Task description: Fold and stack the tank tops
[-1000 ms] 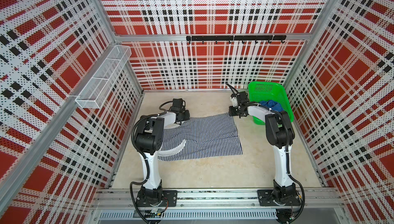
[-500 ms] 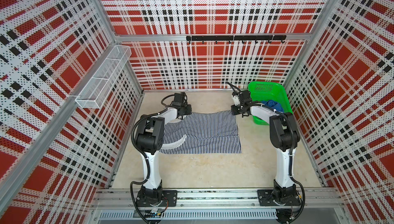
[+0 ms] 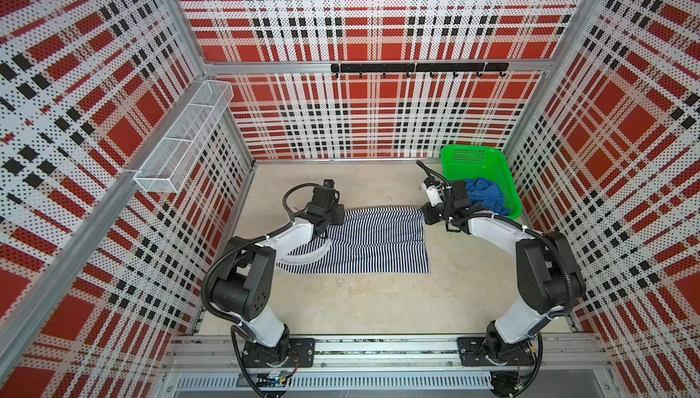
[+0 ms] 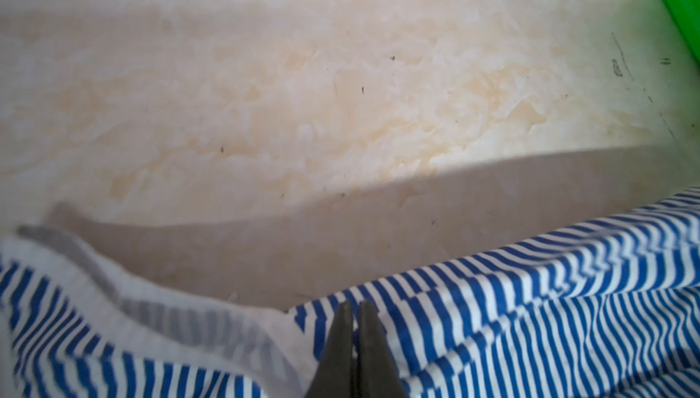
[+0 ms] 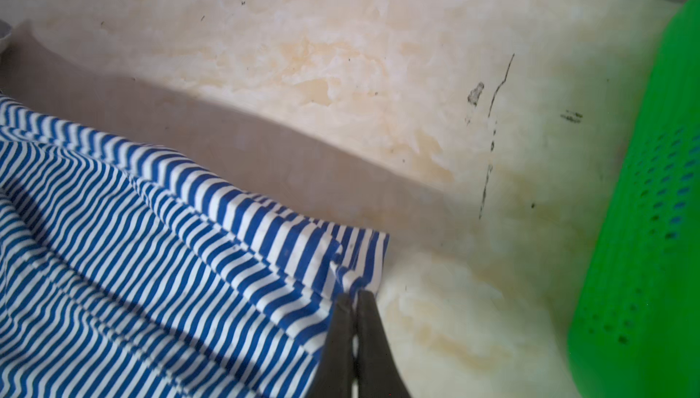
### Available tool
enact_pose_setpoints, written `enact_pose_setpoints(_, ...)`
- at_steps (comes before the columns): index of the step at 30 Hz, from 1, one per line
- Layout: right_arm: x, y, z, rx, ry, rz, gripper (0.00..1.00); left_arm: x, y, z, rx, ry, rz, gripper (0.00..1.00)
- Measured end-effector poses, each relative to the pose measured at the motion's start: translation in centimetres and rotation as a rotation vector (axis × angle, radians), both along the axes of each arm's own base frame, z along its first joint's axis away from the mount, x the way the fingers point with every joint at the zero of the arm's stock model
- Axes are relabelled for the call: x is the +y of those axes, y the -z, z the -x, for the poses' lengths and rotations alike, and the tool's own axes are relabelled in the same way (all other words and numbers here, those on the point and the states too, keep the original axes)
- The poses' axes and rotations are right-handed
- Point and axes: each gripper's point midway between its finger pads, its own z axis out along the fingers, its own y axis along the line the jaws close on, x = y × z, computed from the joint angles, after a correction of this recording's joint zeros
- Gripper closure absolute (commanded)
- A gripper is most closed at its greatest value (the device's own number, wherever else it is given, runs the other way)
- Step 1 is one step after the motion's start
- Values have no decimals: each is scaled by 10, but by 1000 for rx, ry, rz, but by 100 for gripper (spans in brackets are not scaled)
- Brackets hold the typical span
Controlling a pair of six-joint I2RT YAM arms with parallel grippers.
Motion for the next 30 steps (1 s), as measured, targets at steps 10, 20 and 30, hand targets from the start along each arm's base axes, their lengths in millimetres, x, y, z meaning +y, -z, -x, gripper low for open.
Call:
enact_pose_setpoints(10, 20, 27, 78, 60, -76, 35, 100, 27, 31, 82, 42, -154, 59, 100)
enact_pose_setpoints(20, 2, 22, 101, 49, 9, 13, 62, 24, 55, 112, 125, -224, 107, 73)
enact_pose_setpoints(30, -4, -23, 98, 36, 69, -7, 58, 64, -3, 102, 19, -392, 175, 48)
